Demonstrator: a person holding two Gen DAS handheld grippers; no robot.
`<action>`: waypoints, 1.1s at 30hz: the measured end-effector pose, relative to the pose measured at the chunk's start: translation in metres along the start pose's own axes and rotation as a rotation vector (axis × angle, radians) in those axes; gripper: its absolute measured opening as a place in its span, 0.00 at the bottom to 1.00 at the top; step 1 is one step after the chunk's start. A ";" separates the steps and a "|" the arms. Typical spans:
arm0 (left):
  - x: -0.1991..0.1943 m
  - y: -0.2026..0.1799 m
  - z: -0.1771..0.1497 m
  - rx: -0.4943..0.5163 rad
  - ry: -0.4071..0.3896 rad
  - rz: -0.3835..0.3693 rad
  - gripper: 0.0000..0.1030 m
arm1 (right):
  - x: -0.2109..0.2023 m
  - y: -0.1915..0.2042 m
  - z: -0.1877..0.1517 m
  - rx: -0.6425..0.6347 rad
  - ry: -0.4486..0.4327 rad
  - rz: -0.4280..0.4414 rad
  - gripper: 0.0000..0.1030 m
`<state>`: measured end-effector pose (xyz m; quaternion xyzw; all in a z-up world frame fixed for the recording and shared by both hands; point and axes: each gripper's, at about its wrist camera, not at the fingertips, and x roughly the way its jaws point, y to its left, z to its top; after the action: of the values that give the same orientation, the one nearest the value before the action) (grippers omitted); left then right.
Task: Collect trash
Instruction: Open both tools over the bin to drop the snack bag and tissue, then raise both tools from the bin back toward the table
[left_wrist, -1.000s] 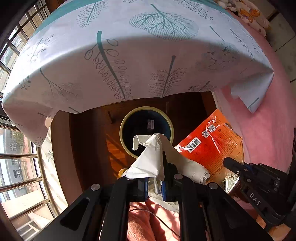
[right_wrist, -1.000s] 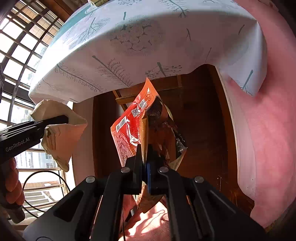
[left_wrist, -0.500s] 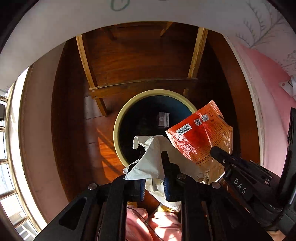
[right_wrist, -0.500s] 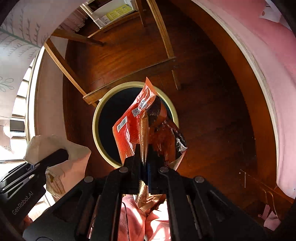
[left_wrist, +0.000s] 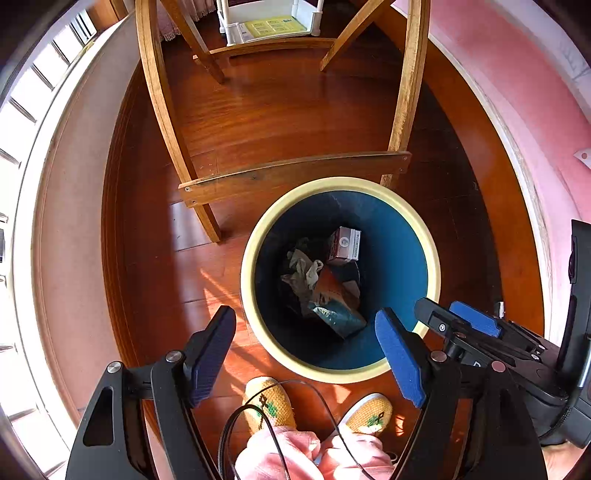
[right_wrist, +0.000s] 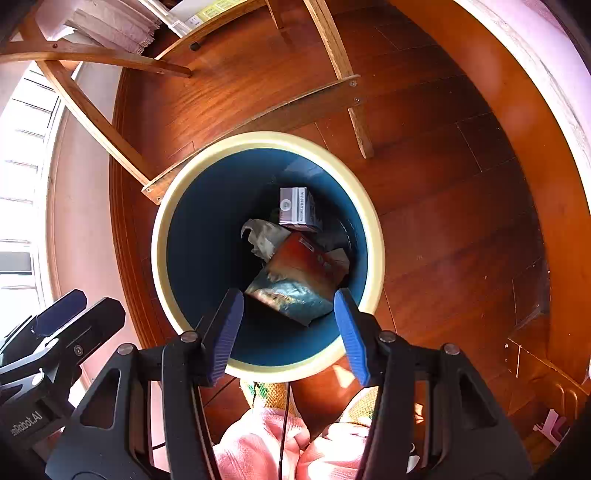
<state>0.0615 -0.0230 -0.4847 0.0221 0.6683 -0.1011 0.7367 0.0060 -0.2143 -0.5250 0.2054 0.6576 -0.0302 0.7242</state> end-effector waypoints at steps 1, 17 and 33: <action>-0.012 0.000 0.000 0.003 -0.006 -0.003 0.77 | -0.003 0.005 0.001 0.005 -0.009 0.005 0.47; -0.278 -0.029 -0.005 0.057 -0.198 0.009 0.77 | -0.264 0.052 -0.024 -0.014 -0.224 0.123 0.47; -0.496 -0.078 0.004 0.137 -0.354 -0.016 0.77 | -0.516 0.120 -0.051 -0.320 -0.466 0.151 0.47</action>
<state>0.0088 -0.0410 0.0148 0.0489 0.5200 -0.1546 0.8386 -0.0734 -0.2042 0.0016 0.1244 0.4529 0.0814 0.8791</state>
